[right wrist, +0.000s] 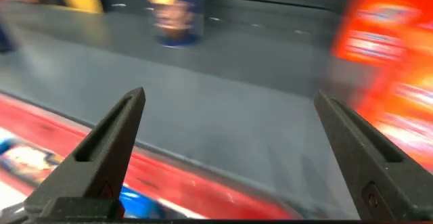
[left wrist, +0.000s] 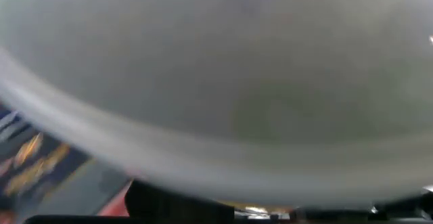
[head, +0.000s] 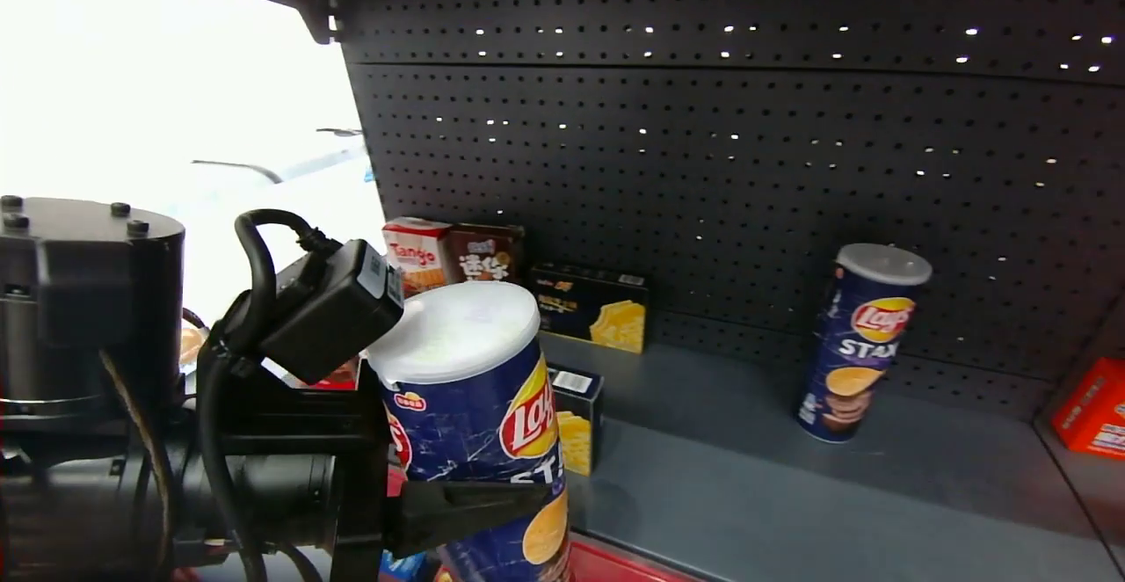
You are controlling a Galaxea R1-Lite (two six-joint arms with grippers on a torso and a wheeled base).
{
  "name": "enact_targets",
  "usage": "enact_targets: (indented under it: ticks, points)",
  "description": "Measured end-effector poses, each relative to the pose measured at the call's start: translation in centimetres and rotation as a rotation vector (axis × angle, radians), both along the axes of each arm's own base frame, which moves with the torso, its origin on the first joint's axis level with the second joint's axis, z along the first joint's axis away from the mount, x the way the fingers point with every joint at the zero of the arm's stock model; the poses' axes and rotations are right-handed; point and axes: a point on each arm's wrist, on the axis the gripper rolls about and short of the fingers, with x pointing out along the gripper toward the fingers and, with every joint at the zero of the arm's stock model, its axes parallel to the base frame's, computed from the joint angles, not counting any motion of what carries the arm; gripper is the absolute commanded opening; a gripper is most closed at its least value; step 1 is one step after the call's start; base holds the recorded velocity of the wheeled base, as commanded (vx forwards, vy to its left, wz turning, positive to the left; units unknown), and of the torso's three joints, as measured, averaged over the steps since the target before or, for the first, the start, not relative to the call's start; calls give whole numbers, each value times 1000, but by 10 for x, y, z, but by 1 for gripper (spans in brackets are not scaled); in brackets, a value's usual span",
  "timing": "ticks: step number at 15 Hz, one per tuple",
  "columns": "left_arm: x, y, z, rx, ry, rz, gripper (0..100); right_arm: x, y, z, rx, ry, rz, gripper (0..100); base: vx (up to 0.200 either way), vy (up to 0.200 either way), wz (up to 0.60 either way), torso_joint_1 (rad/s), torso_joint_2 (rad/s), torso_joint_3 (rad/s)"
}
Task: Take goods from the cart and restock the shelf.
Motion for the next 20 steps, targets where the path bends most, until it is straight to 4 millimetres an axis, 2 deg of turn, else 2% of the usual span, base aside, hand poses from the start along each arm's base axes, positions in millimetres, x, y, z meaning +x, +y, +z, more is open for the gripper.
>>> enact_targets:
  ticks: [4, 20]
  points:
    - [1, -1, 2, -4, -6, 0, 0, 0, 0, 0, 0, 0, 0, 100, 0, 0, -600, -2, 1, 2]
    - [5, 0, 0, 2, 0, 12, 0, 0, 0, 0, -18, -1, 16, 100, 0, 0, 0, 0, 0, 0]
